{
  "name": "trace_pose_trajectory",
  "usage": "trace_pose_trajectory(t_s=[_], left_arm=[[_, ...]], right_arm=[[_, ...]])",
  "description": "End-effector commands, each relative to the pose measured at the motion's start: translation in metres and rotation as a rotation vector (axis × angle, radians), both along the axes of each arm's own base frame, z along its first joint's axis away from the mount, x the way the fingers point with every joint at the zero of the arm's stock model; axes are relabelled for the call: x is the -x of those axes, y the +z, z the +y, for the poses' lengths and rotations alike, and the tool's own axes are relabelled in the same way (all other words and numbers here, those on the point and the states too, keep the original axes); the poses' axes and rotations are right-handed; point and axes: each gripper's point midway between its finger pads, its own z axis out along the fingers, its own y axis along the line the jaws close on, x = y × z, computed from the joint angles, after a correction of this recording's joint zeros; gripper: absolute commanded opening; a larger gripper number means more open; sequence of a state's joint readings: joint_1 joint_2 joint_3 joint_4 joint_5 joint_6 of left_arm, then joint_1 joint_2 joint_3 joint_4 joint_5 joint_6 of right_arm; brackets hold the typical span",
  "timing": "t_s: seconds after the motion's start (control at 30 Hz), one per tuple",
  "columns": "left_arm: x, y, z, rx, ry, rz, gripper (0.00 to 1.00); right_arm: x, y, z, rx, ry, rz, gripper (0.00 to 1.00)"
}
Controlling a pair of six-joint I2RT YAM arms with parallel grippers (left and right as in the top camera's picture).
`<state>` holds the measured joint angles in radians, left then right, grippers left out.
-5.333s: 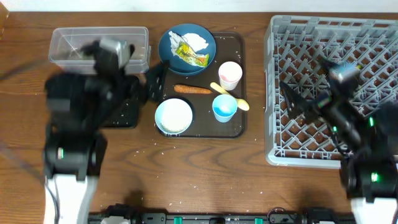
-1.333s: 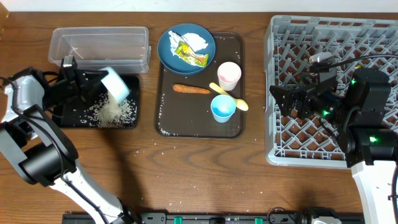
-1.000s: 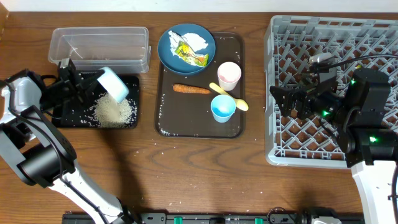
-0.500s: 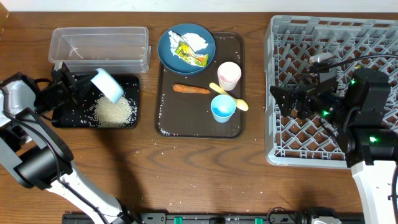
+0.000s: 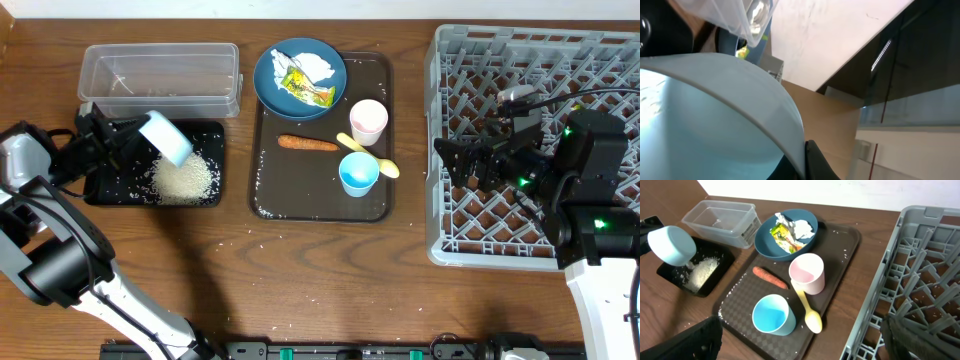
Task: Sort waste into correct bins and load items into the dishwasher rack
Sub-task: 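Tilt the bowl with the left gripper to pour rice onto the black tray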
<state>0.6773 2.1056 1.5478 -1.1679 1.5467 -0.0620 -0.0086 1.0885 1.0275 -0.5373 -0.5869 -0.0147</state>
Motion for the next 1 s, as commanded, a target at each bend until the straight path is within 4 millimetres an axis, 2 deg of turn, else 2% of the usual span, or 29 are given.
trace_pose_trajectory(t_s=[0.0, 0.3, 0.6, 0.7, 0.77, 0.97], left_arm=[[0.001, 0.005, 0.000, 0.070, 0.012, 0.049, 0.06], [0.009, 0.010, -0.009, 0.163, 0.011, 0.165, 0.06], [0.010, 0.010, -0.008, 0.171, 0.013, 0.176, 0.06], [0.017, 0.018, -0.018, 0.207, 0.002, 0.223, 0.06], [0.018, 0.023, -0.022, 0.200, -0.006, 0.215, 0.06], [0.013, 0.024, -0.017, 0.142, -0.005, 0.140, 0.06]], right_arm=[[-0.001, 0.010, 0.002, 0.004, 0.007, -0.027, 0.99], [-0.001, 0.010, 0.002, 0.005, 0.005, -0.025, 0.99], [-0.001, 0.011, 0.002, 0.005, 0.004, -0.028, 0.99], [-0.001, 0.011, 0.002, 0.005, 0.004, -0.029, 0.99], [-0.001, 0.011, 0.002, 0.005, 0.004, -0.029, 0.99], [-0.002, 0.012, 0.002, 0.005, 0.004, -0.036, 0.99]])
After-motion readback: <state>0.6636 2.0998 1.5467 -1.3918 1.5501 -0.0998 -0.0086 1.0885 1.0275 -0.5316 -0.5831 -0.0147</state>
